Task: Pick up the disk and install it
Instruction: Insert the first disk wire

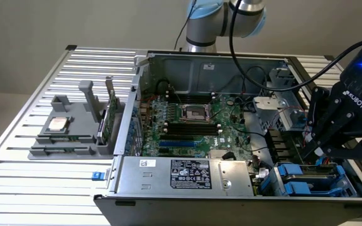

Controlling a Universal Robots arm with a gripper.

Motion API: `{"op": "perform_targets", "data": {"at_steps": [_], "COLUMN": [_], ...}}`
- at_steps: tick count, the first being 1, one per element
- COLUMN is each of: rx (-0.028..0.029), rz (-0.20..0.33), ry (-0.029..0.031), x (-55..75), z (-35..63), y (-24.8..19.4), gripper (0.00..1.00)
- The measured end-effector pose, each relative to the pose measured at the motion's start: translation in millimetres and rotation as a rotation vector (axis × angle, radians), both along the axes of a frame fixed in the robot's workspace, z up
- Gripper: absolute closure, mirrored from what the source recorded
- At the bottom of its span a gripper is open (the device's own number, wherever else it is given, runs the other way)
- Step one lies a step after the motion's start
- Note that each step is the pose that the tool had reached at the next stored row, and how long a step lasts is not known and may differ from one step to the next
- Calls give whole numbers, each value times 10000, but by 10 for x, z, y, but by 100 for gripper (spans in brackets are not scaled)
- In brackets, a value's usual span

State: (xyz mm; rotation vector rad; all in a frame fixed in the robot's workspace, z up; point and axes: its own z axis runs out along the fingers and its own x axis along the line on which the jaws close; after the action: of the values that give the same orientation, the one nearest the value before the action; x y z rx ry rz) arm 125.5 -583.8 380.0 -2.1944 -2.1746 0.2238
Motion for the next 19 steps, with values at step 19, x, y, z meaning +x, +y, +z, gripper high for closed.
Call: {"op": "perform_targets", "data": {"at_steps": [19], "rx": [-61], "rz": [91], "ry": [-48], "x": [81], "z": [-1], "y": [372], "gripper": [58]}}
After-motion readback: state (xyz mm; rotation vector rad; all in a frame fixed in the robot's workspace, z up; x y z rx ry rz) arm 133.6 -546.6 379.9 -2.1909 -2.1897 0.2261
